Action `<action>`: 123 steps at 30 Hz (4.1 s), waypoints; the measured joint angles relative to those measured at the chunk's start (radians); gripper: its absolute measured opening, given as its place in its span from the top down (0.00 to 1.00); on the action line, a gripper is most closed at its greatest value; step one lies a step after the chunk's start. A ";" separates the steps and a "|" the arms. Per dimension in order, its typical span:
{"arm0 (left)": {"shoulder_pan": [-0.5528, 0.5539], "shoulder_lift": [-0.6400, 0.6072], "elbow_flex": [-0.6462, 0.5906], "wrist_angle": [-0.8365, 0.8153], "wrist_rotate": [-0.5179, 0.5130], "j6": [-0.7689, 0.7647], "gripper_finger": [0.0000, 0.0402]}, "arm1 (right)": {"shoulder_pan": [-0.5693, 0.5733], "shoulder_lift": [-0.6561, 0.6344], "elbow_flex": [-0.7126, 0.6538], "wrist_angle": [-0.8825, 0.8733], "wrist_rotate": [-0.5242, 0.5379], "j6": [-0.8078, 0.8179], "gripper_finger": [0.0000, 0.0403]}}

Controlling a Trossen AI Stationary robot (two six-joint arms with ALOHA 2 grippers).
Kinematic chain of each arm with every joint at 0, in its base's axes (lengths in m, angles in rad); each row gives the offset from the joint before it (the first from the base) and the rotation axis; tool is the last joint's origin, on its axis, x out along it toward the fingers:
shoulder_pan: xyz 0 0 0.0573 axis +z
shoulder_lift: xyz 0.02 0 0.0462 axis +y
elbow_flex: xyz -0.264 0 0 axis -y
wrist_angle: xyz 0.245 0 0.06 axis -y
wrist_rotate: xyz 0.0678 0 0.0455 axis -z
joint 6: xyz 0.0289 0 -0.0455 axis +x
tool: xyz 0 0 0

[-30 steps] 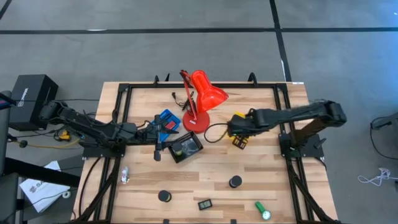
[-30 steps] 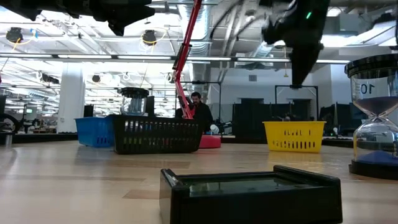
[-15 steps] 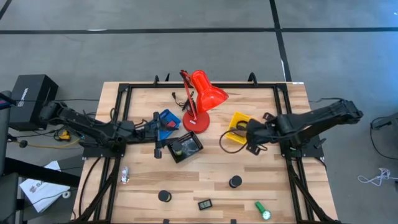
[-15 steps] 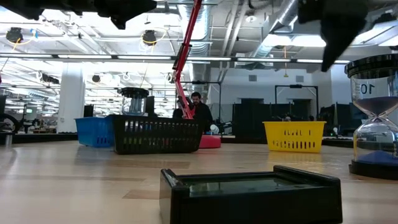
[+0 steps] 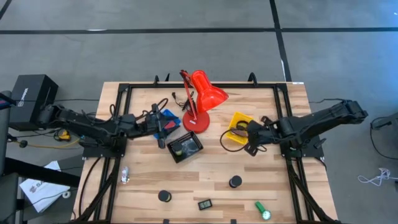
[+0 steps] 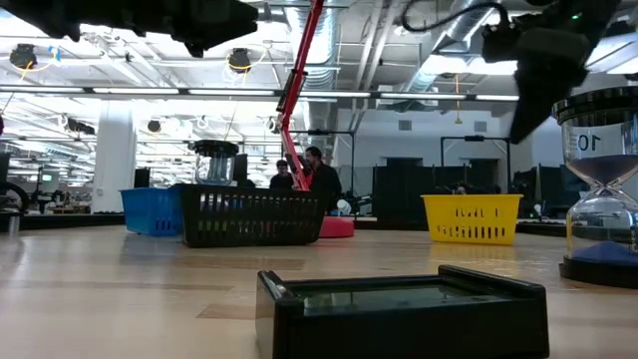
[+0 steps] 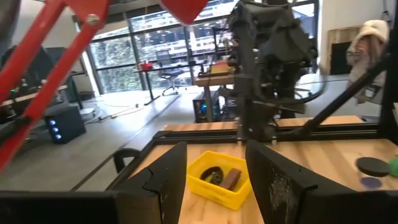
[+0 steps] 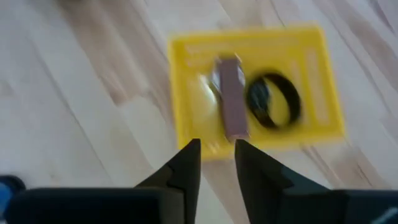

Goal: Pick & Place Office items
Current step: Put the black timer into the blue bin

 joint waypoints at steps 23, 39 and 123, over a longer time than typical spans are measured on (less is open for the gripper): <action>0.033 0.000 0.000 0.000 0.000 -0.011 0.60 | -0.159 0.085 -0.104 0.834 -0.164 -0.775 0.61; 0.033 0.000 -0.019 -0.004 0.000 -0.012 0.60 | -0.223 0.279 -0.005 0.802 -0.167 -0.832 0.59; -0.504 0.906 0.803 -0.575 0.100 -0.740 0.60 | 0.320 0.344 0.037 1.119 -0.122 -0.455 0.61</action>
